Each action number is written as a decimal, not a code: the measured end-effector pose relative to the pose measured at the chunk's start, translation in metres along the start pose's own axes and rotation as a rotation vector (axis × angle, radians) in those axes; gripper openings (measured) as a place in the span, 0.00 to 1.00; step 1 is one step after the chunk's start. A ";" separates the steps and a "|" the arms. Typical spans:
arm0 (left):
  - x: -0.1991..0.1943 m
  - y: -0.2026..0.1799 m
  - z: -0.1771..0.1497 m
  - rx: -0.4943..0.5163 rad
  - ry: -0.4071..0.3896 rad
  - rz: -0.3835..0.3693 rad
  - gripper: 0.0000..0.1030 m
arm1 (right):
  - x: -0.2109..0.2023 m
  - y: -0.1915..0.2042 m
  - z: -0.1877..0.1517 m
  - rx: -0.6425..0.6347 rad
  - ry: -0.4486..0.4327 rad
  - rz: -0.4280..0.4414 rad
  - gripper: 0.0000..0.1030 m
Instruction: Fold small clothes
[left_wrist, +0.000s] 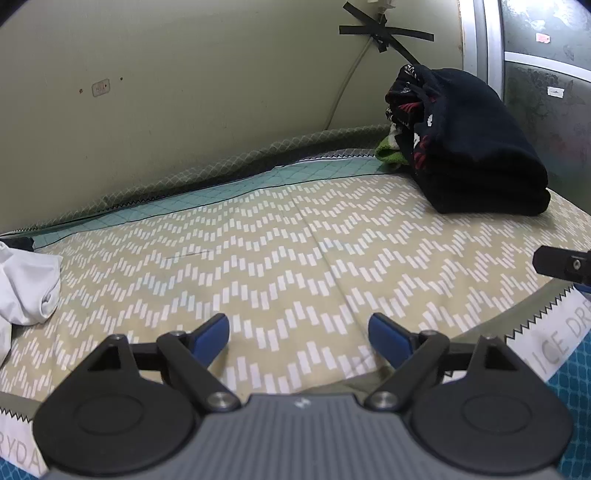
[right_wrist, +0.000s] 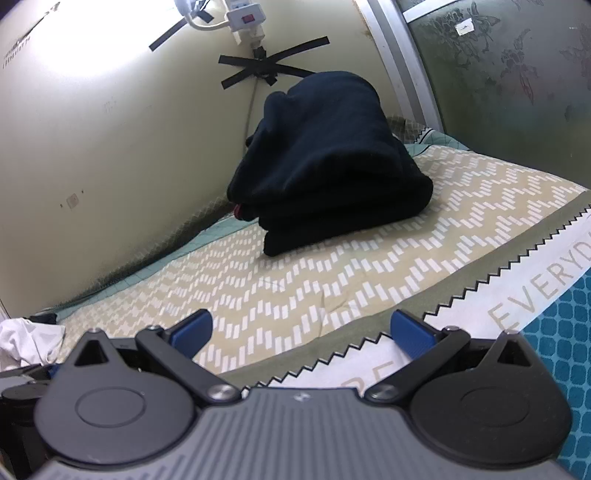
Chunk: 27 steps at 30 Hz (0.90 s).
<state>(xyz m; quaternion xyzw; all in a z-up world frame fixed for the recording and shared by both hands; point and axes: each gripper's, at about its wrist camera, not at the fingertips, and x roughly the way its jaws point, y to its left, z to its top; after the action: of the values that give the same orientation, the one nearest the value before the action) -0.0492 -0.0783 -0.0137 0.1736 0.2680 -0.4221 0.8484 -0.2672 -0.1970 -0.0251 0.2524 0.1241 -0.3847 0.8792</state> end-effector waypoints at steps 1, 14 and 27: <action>0.000 0.000 0.000 -0.001 0.000 -0.003 0.84 | 0.000 0.000 0.000 -0.003 0.001 -0.002 0.94; -0.004 0.001 -0.002 -0.016 -0.020 0.002 0.94 | -0.001 0.001 -0.001 -0.005 -0.004 -0.008 0.94; -0.011 -0.003 -0.005 0.018 -0.055 -0.037 1.00 | -0.001 0.002 -0.002 -0.012 -0.014 -0.042 0.95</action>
<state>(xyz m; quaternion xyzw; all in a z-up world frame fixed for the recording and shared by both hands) -0.0591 -0.0707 -0.0108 0.1647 0.2440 -0.4449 0.8458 -0.2664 -0.1943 -0.0255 0.2418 0.1257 -0.4038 0.8733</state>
